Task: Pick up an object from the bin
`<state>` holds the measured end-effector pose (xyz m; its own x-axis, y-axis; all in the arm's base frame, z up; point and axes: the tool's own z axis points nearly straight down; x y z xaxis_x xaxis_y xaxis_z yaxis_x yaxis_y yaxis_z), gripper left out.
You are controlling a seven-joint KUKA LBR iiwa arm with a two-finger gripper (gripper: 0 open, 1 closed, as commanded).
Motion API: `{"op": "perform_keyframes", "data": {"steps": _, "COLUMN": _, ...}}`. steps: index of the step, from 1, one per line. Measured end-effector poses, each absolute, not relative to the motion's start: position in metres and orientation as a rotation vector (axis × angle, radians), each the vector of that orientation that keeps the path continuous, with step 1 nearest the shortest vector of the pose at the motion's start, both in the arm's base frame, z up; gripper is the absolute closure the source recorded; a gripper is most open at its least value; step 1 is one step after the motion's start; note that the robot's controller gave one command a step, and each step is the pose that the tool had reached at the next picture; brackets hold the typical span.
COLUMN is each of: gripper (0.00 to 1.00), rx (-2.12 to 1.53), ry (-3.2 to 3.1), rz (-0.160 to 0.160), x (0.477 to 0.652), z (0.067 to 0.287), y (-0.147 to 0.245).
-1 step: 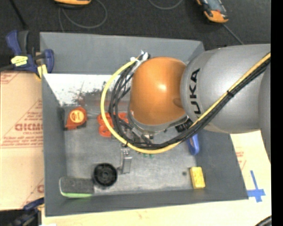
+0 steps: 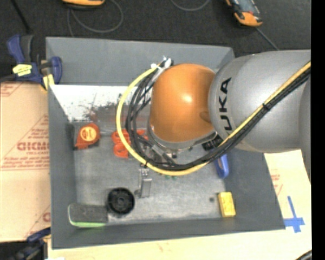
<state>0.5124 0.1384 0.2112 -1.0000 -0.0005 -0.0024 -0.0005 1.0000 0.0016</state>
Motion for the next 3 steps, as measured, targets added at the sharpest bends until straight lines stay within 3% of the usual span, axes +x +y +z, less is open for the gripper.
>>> {"op": "perform_keyframes", "data": {"steps": 1, "gripper": 0.00, "rx": -0.088, "ry": 3.130, "rz": 0.003, "x": 0.513, "z": 0.178, "y": 0.137}}
{"op": "perform_keyframes", "data": {"steps": 2, "gripper": 0.00, "rx": 0.054, "ry": 3.136, "rz": 0.003, "x": 0.506, "z": 0.120, "y": 0.147}}
{"op": "perform_keyframes", "data": {"steps": 3, "gripper": 1.00, "rx": -0.058, "ry": 3.141, "rz": -0.004, "x": 0.522, "z": 0.083, "y": 0.138}}
